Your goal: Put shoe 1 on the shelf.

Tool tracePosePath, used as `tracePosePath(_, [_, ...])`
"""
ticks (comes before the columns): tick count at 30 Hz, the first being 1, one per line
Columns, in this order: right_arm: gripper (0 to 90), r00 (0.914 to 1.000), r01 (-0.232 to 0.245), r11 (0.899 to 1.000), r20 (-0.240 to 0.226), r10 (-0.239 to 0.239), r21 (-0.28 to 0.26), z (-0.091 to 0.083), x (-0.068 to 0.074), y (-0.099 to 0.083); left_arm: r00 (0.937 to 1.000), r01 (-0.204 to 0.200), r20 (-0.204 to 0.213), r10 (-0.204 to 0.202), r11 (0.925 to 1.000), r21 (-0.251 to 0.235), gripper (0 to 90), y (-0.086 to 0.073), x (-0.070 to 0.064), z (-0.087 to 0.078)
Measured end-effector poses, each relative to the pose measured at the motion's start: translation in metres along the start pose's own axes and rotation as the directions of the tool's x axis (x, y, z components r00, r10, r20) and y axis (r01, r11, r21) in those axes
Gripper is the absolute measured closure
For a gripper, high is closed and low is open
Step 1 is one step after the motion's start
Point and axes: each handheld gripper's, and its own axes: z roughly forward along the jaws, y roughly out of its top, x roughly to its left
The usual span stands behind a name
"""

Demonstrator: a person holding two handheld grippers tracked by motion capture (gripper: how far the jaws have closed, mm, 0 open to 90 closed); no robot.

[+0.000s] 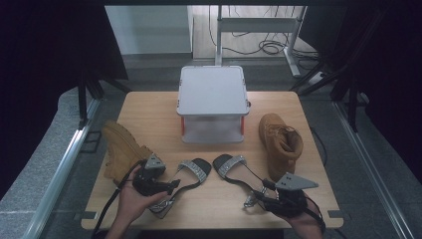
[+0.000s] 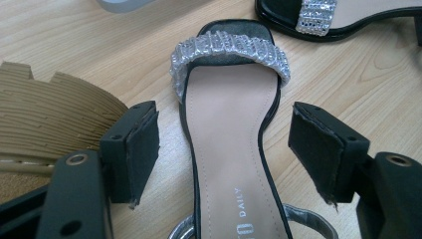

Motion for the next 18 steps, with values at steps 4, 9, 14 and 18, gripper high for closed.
tracePosePath(4, [43.7, 0.9999, 0.016, 0.997, -0.001, -0.016, 0.072, 0.012, -0.007, 0.011, 0.9999, -0.011, 0.004, 0.011, 0.9999, 0.013, 30.3, 0.002, 0.0, 0.001])
tracePosePath(9, [42.4, 0.9996, 0.029, 0.995, -0.005, -0.029, 0.092, 0.019, -0.009, 0.021, 0.9999, -0.012, -0.006, 0.013, 0.9982, 0.059, 30.4, 0.004, 0.004, 0.005])
tracePosePath(14, [42.4, 0.9994, 0.023, 0.996, -0.026, -0.021, 0.089, 0.026, -0.009, 0.023, 0.9997, -0.02, -0.008, 0.021, 0.9932, 0.115, 29.9, 0.005, 0.004, 0.012])
tracePosePath(18, [42.2, 0.9996, 0.021, 0.995, -0.02, -0.019, 0.093, 0.031, -0.011, 0.023, 0.9997, -0.026, 0.007, 0.025, 0.9869, 0.159, 29.5, 0.004, 0.001, 0.016])
